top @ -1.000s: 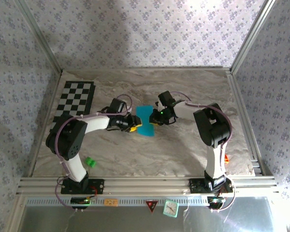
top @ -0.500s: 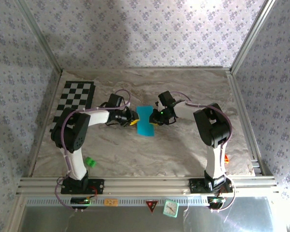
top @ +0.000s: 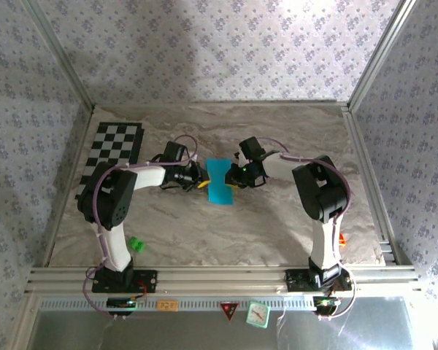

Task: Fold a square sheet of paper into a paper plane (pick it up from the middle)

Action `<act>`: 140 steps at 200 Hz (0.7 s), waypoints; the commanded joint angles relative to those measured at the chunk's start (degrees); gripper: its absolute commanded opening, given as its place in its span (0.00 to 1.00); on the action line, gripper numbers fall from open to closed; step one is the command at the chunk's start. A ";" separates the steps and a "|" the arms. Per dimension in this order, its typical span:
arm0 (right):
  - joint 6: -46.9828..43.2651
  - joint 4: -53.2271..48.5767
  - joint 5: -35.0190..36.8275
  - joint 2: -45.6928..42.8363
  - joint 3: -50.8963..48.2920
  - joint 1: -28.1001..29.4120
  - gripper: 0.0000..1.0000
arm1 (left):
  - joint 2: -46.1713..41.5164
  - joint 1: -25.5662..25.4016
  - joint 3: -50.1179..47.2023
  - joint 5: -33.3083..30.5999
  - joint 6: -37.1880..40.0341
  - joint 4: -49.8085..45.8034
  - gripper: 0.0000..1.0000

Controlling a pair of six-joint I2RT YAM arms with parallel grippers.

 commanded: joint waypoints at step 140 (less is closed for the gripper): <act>-38.02 10.63 25.85 -17.22 -8.26 9.51 0.91 | -4.34 2.56 -4.20 2.20 -11.88 5.78 0.00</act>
